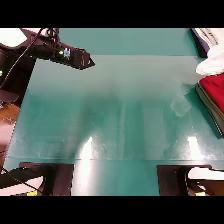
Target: Fold the shirts.
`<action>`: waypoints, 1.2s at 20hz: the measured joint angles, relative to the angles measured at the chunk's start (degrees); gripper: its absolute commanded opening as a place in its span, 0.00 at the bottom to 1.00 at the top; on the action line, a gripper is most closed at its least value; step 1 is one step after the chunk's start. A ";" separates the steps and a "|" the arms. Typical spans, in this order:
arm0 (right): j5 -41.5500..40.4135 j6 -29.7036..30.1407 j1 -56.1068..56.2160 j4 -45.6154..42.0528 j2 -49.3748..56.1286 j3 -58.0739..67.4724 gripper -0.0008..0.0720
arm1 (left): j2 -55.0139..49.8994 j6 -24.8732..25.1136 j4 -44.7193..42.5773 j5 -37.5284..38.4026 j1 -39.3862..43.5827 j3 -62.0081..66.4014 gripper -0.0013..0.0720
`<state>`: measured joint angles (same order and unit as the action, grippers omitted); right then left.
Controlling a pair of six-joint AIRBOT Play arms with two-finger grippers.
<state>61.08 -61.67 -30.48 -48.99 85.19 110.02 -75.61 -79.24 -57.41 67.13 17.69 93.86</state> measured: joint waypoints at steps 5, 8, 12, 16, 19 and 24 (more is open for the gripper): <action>2.38 0.57 -6.32 -0.50 -7.23 -8.37 0.03 | 0.00 0.09 -0.50 1.09 0.00 0.00 0.05; 5.33 0.66 -10.71 -3.93 -10.99 -15.15 0.03 | 0.00 0.28 -0.83 1.73 0.02 0.00 0.05; 8.55 0.74 -16.15 -12.94 -15.87 -25.00 0.89 | 0.00 1.22 -1.01 2.29 0.04 0.00 0.05; 8.61 0.72 -21.51 -19.43 -20.46 -34.58 0.96 | 0.00 1.55 -1.09 2.45 0.04 0.00 0.05; 7.65 0.68 -23.69 -19.91 -22.58 -38.14 0.96 | 0.00 1.64 -1.11 2.49 0.04 0.00 0.05; 5.73 0.39 -23.52 -11.04 -23.71 -37.16 0.83 | 0.00 1.70 -1.11 2.51 0.04 0.00 0.05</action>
<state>66.81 -61.28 -54.00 -60.03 61.47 72.86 -75.61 -77.54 -58.52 69.65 17.74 93.86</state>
